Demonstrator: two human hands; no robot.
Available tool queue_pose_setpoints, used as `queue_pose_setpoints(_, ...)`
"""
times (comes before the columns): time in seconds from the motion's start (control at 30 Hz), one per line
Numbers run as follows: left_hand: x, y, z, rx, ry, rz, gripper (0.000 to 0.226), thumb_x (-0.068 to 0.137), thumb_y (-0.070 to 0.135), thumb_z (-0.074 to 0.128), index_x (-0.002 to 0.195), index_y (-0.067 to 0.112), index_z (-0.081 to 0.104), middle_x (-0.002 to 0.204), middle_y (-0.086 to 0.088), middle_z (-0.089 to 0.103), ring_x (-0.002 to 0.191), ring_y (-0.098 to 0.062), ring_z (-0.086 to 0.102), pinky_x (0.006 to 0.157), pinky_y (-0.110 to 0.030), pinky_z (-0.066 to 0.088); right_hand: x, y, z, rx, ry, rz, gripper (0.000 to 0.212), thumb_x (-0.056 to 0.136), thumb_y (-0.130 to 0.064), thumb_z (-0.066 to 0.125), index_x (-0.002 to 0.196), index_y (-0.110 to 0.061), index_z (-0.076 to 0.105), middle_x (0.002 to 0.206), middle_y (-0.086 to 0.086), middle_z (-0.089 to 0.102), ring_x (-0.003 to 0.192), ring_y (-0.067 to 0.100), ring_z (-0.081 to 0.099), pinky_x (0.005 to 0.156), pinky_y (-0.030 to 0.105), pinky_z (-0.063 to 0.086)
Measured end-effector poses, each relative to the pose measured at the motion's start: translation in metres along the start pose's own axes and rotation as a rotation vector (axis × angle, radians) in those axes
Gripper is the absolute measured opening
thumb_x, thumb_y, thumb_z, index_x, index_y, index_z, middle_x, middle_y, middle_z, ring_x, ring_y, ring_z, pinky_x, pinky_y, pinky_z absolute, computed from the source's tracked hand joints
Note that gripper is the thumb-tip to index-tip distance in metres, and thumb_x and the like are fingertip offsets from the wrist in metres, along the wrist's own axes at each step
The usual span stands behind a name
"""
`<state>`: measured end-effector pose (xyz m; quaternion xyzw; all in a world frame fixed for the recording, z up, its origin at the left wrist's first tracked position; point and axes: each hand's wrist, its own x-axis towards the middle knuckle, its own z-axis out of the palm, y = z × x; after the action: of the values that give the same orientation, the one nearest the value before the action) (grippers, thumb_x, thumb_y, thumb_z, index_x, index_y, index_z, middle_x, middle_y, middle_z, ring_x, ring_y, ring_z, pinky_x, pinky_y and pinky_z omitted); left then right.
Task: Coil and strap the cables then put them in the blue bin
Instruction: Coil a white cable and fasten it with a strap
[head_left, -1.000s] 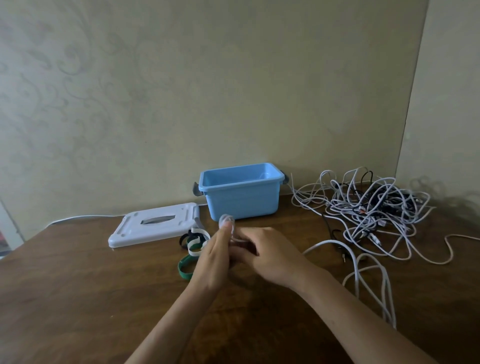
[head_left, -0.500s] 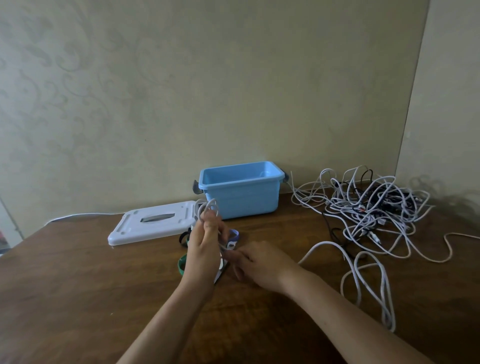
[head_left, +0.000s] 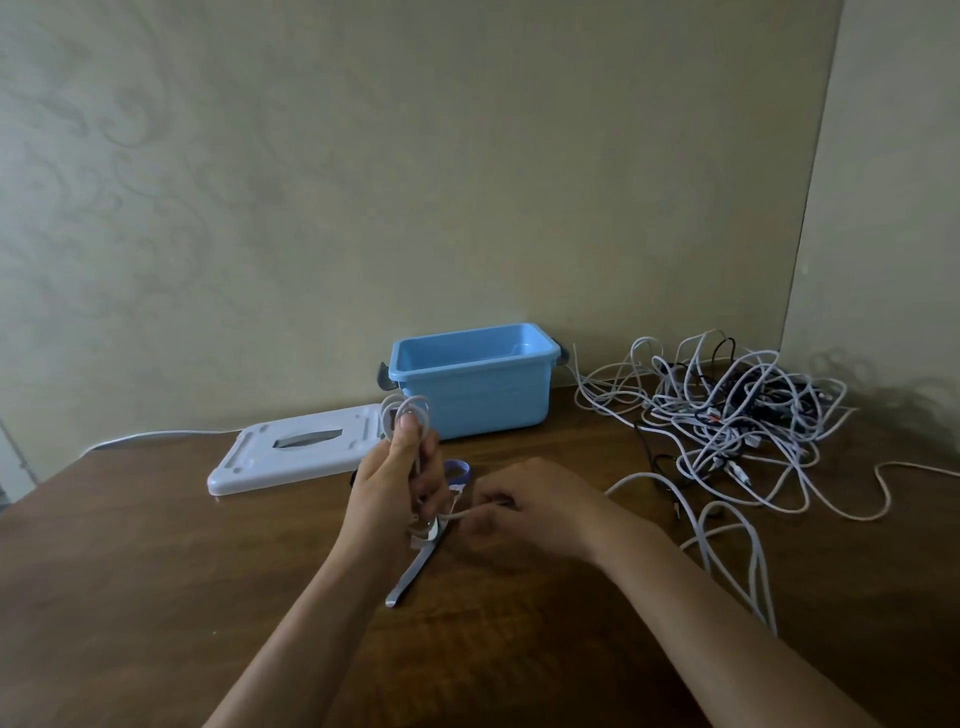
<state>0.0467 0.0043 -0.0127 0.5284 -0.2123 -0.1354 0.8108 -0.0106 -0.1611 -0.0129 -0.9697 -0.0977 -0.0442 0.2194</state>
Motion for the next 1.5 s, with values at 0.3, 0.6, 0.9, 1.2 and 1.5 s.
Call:
queue_pose_setpoints(0.3,-0.003,0.004,-0.005,-0.068,-0.251,0.077,0.045,0.105,0.044,0.033,0.079,0.012,0.052,0.059,-0.007,0.032,0.049,-0.023,0.044,0.068,-0.035,0.051,-0.002,0.02,0.002,0.076,0.104,0.046,0.075,0.09,-0.078,0.027,0.073,-0.018,0.069,0.077,-0.002,0.068,0.073,0.011,0.063,0.072,0.029,0.046)
queue_pose_setpoints(0.6,-0.013,0.006,0.008,-0.216,-0.32,0.022,0.049,0.106,0.044,0.027,0.089,0.008,0.056,0.057,-0.004,0.033,0.049,-0.019,0.042,0.073,-0.038,0.054,-0.001,0.025,-0.002,0.121,0.077,0.162,0.088,0.08,-0.086,0.021,0.073,-0.013,0.069,0.072,0.0,0.065,0.066,0.011,0.058,0.067,0.029,0.04)
queue_pose_setpoints(0.9,-0.016,0.009,0.015,0.341,0.089,0.173,0.044,0.099,0.044,0.042,0.085,0.006,0.059,0.057,-0.004,0.043,0.043,-0.008,0.044,0.043,-0.019,0.038,-0.009,0.025,-0.031,-0.14,0.074,0.171,0.045,0.085,-0.074,0.057,0.086,-0.031,0.069,0.077,-0.017,0.058,0.075,-0.001,0.054,0.062,0.022,0.036)
queue_pose_setpoints(1.2,0.0,-0.01,0.0,0.768,0.167,0.191,0.051,0.104,0.047,0.036,0.095,0.012,0.072,0.083,0.005,0.078,0.083,-0.005,0.071,0.083,-0.038,0.054,-0.008,0.021,-0.024,0.259,0.241,0.171,0.042,0.096,-0.059,0.05,0.081,-0.025,0.068,0.063,-0.008,0.057,0.057,0.003,0.051,0.062,0.025,0.04)
queue_pose_setpoints(1.5,-0.007,-0.008,0.009,0.925,-0.209,0.036,0.047,0.089,0.058,0.04,0.066,0.025,0.063,0.053,0.014,0.058,0.054,0.0,0.052,0.06,-0.019,0.043,-0.006,0.01,-0.019,0.584,0.469,0.223,0.045,0.097,-0.056,0.048,0.08,-0.019,0.067,0.044,-0.023,0.052,0.047,-0.008,0.051,0.064,0.022,0.037)
